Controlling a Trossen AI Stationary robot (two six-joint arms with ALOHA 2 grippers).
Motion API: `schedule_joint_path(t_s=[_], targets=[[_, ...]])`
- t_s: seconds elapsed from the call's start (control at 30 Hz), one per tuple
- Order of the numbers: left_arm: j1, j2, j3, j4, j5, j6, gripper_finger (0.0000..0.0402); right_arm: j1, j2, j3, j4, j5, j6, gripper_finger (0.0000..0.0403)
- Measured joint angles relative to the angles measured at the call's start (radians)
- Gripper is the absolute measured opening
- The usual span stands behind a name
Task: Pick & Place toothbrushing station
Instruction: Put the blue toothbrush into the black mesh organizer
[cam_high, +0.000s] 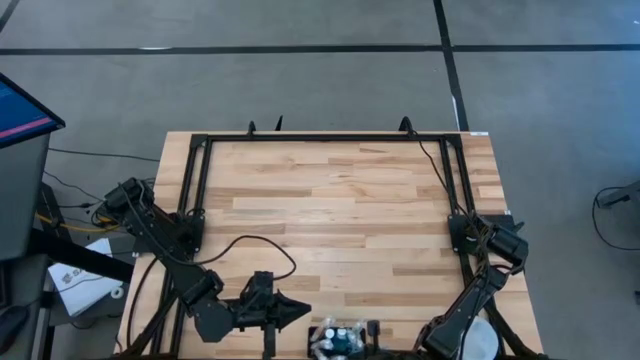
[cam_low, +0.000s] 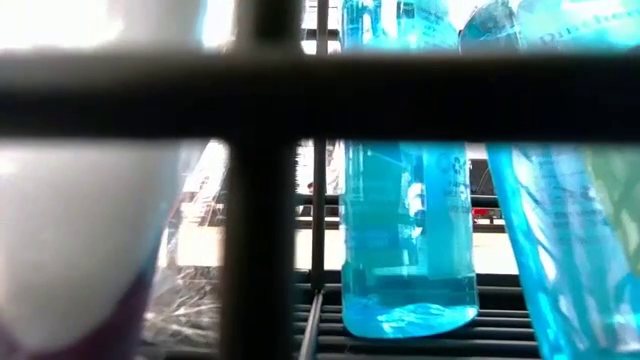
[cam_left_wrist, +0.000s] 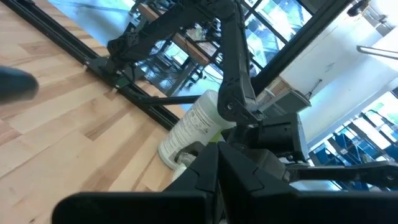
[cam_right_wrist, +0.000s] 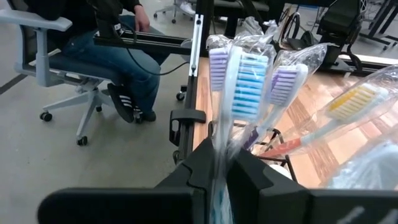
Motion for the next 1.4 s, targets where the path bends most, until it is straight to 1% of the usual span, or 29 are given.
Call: schedule_joint_path(t_s=[0.13,0.27,0.47,0.97,1.13,1.27,1.4], targets=[[0.0,0.0,0.0,0.015,0.083,0.0,0.0001,-0.001,0.0,0.0,0.0,0.002,0.0,0.0042],[-0.001,0.0,0.0,0.049,0.145,-0.013,0.0002,-0.005,0.0,0.0,0.0,0.003,0.001,0.0042],[-0.001,0.0,0.0,0.051,0.137,-0.015,0.0002,-0.013,0.0,0.0,0.0,0.003,0.04,0.0044],[0.005,0.0,0.0,0.049,0.132,-0.008,0.0002,-0.016,-0.001,0.0,-0.008,0.025,0.067,0.0099],[0.005,0.0,0.0,0.049,0.132,-0.008,0.0002,-0.019,-0.006,0.0,-0.014,0.0,0.201,0.0118],[0.005,0.0,0.0,0.049,0.126,-0.007,0.0002,-0.019,-0.009,0.0,-0.017,-0.001,0.199,0.012],[0.005,0.0,0.0,0.049,0.121,0.002,0.0002,-0.018,-0.016,0.001,-0.032,-0.001,0.203,0.0109]])
